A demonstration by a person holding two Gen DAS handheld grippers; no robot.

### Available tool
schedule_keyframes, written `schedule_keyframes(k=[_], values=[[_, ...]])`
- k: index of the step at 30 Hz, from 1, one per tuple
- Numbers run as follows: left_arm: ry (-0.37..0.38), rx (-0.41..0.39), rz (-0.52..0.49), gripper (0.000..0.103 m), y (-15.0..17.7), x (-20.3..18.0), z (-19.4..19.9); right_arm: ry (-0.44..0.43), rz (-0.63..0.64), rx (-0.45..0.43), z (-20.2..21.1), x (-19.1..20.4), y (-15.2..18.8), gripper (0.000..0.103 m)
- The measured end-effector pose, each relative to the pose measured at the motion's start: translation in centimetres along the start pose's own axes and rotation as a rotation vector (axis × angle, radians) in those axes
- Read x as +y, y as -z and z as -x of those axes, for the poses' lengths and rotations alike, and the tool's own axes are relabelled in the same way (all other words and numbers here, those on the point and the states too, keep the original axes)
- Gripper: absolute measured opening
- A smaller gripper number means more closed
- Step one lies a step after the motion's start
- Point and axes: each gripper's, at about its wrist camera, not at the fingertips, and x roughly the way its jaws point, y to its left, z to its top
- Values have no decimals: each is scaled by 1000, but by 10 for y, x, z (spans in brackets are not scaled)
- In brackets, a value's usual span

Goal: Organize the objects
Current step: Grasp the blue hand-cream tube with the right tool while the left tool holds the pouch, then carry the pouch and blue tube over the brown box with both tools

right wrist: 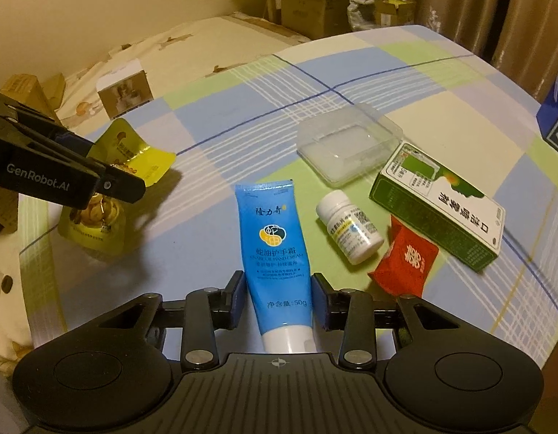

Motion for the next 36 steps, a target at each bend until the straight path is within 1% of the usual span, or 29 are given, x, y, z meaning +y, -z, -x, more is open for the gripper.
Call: schedule_keyframes(k=[8, 14, 18, 27, 36], values=[[12, -22, -16, 46, 3, -12, 13, -33, -77, -79, 43, -3, 16, 35], [58, -58, -66, 46, -1, -38, 29, -14, -166, -126, 84, -15, 28, 35], [105, -84, -106, 46, -7, -62, 39, 18, -248, -151, 111, -31, 40, 35], [219, -138, -235, 46, -27, -134, 56, 106, -431, -233, 181, -78, 79, 35], [341, -183, -383, 46, -42, -230, 65, 228, -578, -304, 247, -135, 114, 35]])
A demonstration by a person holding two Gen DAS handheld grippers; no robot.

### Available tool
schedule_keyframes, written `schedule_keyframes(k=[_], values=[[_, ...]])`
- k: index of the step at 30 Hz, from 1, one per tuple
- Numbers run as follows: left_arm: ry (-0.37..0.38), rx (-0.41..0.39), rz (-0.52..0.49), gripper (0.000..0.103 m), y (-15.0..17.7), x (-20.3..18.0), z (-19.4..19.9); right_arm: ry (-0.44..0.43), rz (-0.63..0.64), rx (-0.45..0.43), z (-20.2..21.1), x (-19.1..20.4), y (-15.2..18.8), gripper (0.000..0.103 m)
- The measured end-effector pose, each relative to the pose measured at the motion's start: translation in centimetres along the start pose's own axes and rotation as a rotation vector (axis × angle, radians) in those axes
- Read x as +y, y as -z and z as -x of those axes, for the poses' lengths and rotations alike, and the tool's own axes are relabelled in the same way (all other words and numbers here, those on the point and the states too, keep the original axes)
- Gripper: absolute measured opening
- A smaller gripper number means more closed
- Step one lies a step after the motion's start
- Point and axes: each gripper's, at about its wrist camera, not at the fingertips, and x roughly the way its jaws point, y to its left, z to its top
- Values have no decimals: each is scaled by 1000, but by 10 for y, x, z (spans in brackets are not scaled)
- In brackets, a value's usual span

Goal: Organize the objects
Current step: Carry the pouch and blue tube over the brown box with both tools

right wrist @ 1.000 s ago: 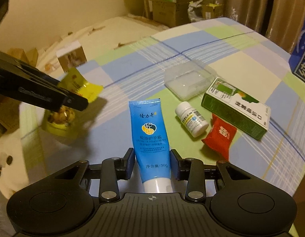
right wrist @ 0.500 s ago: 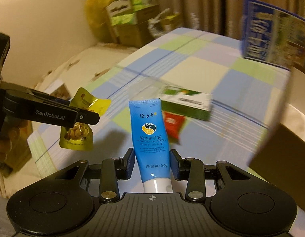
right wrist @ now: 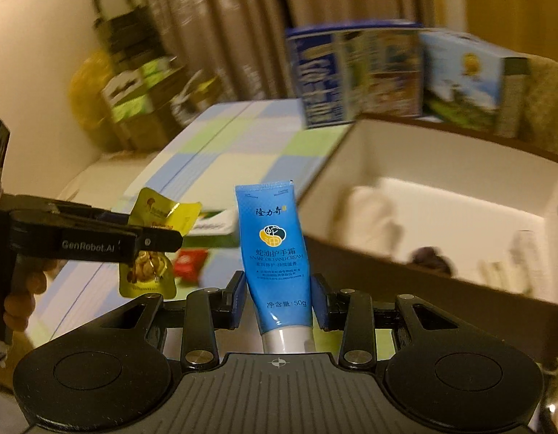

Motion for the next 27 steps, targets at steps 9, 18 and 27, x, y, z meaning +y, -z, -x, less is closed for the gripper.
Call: schedule_keyframes(k=[9, 18, 27], values=[[81, -53, -92, 46, -55, -74, -32, 86, -109, -58, 23, -74, -29, 35], [99, -16, -132, 46, -98, -123, -88, 123, -272, -36, 5, -140, -48, 35], [61, 81, -165, 46, -117, -146, -153, 138, -390, 72, -42, -182, -55, 35]])
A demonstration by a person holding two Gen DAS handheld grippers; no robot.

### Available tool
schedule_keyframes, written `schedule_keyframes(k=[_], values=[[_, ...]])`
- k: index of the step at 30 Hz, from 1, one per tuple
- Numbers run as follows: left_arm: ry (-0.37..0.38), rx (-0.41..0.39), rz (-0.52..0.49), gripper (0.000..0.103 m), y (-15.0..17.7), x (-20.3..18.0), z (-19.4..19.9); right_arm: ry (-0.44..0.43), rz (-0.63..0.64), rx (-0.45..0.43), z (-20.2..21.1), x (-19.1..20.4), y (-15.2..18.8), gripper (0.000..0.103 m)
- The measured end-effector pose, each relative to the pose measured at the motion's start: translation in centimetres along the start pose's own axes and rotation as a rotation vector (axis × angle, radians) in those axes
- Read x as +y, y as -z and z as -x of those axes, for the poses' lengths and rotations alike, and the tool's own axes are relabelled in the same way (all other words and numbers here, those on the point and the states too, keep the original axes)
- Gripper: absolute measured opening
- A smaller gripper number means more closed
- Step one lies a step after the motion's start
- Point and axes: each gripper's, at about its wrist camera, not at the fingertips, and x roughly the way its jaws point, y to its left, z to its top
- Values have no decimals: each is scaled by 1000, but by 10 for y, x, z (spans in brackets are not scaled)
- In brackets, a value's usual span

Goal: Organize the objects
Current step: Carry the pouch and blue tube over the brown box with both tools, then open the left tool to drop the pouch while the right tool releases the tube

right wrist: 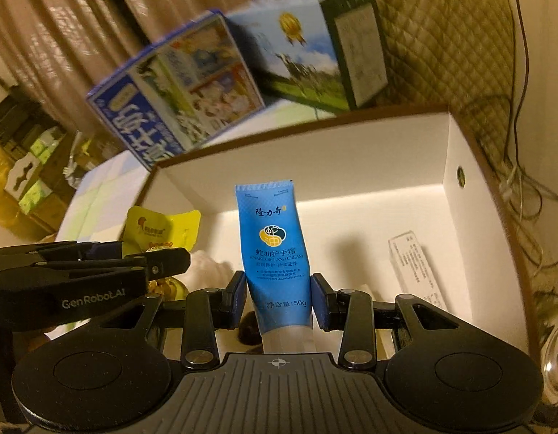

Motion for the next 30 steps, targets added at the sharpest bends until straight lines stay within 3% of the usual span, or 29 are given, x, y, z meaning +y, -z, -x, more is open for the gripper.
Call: schedule_keyframes(k=[8, 15, 21, 23, 24, 30], values=[[-23, 86, 2, 48, -11, -4, -48, 9, -82, 81, -37, -21, -12, 35], [-38, 109, -9, 60, -17, -1, -65, -5, -150, 114, -54, -32, -21, 35], [-36, 103, 12, 66, -20, 7, -61, -15, -202, 103, -56, -39, -25, 37], [-48, 98, 16, 72, -20, 7, -58, -14, -203, 99, -55, -39, -25, 37], [-48, 94, 19, 76, -20, 8, -57, -16, -198, 86, -52, -39, -25, 39], [-27, 85, 47, 78, -19, 14, -46, -33, -170, 30, -34, -39, -27, 51]])
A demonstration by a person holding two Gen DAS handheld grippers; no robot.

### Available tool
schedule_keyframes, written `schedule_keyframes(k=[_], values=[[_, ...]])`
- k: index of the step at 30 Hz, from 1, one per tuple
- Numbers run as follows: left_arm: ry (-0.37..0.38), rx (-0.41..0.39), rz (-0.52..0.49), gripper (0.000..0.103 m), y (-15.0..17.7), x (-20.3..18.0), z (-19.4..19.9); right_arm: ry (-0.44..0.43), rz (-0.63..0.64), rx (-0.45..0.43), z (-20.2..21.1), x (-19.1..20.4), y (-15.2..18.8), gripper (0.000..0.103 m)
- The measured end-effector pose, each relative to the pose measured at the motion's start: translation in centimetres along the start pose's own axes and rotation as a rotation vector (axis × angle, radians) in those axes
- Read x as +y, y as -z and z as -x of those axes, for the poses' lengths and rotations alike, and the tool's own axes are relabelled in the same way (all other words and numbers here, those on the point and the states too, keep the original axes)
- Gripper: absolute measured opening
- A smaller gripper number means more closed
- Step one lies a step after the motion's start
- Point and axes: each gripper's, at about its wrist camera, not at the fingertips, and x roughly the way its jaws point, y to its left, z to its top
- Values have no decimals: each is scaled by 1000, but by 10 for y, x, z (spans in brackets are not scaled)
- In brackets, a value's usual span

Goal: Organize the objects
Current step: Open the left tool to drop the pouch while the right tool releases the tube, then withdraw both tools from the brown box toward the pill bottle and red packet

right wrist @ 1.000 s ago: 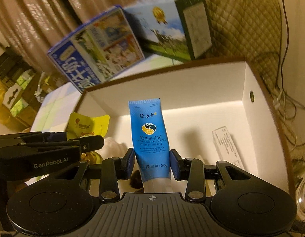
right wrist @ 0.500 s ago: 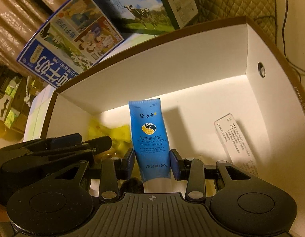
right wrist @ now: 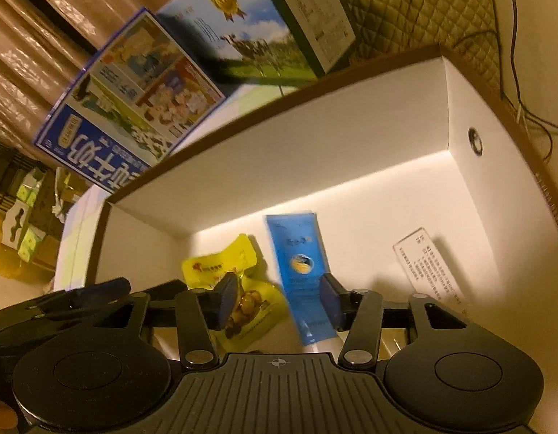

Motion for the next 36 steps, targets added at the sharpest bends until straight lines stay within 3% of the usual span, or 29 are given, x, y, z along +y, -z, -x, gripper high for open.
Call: schedule_keyframes(k=[16, 36], values=[[52, -60, 38, 89, 29, -6, 63, 67, 141, -74, 71, 9, 30, 62], [17, -89, 154, 89, 100, -9, 132, 15, 255, -85, 112, 26, 78, 63]])
